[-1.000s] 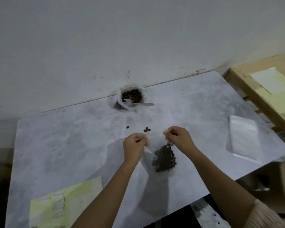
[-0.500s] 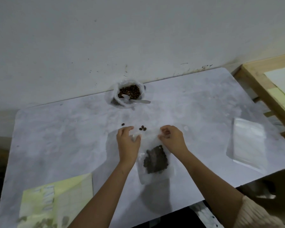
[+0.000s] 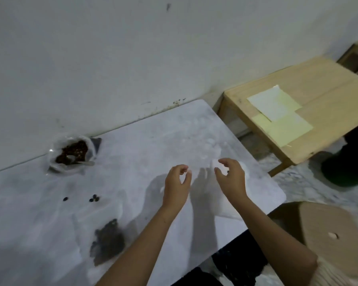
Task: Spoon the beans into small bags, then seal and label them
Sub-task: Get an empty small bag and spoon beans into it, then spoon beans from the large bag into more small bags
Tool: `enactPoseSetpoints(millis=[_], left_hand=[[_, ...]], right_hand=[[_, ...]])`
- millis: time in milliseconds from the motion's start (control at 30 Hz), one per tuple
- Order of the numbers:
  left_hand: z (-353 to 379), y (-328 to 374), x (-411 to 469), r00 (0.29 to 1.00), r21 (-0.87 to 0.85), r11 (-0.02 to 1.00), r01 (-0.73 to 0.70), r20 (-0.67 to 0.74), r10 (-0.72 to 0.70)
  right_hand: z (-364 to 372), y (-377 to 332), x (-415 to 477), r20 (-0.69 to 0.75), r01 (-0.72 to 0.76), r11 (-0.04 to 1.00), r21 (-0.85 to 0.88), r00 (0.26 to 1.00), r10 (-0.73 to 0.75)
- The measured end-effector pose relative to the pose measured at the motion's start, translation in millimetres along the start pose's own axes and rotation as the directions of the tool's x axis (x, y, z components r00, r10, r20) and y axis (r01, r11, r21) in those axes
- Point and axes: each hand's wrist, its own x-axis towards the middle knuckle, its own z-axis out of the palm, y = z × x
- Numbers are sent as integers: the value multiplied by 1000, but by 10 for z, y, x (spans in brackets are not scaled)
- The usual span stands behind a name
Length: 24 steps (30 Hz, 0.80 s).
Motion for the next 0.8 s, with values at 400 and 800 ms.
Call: enactPoseSetpoints(millis=[400, 800], left_hand=[[1114, 138, 105, 989, 133, 988, 77, 118, -93], [1288, 217, 104, 988, 181, 979, 91, 106, -111]], right_hand=[[-461, 742, 421, 16, -263, 957, 120, 965, 263], [-599, 715, 517, -123, -146, 964, 220, 977, 176]])
